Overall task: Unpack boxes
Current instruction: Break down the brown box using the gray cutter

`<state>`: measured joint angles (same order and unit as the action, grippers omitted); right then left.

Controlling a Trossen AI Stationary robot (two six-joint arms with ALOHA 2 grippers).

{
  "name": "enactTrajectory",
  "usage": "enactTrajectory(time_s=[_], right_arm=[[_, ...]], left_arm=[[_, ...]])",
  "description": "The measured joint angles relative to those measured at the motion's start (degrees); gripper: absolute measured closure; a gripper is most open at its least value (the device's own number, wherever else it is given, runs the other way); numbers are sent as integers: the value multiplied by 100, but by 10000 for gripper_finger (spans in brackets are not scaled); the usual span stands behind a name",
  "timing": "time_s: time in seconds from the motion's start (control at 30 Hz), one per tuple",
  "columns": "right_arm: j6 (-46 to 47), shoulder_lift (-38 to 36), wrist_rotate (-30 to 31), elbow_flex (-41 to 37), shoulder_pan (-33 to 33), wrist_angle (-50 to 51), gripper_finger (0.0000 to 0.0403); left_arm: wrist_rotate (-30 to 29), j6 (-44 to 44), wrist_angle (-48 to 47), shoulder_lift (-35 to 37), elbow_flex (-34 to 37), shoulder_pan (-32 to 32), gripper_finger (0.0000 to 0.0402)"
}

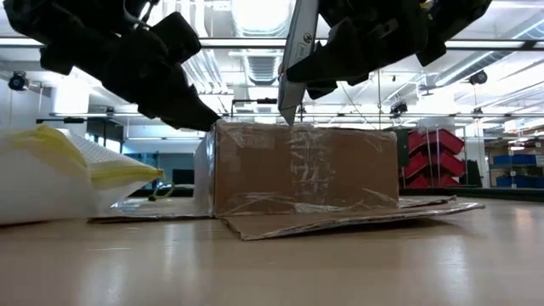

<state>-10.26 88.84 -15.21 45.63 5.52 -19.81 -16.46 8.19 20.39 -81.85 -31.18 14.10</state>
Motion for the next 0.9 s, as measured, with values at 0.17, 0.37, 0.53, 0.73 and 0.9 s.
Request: enactTrajectory(time_s=[0.17, 0.37, 0.53, 0.73, 0.9], right_arm=[[23, -1, -98, -4, 11, 13, 347], [26, -2, -80, -7, 11, 0, 347], [19, 0, -69, -10, 11, -8, 347], [21, 0, -134, -11, 9, -16, 347], [20, 0, -171, -11, 8, -12, 347]], left_arm=[[-14, -482, -183, 122, -539, 96, 283], [-34, -619, -734, -164, -1202, 356, 283], [-37, -470, -692, -605, -1409, 449, 283], [-207, -341, -649, -1019, -1482, 425, 283], [-211, -207, -624, -1155, -1442, 425, 283]])
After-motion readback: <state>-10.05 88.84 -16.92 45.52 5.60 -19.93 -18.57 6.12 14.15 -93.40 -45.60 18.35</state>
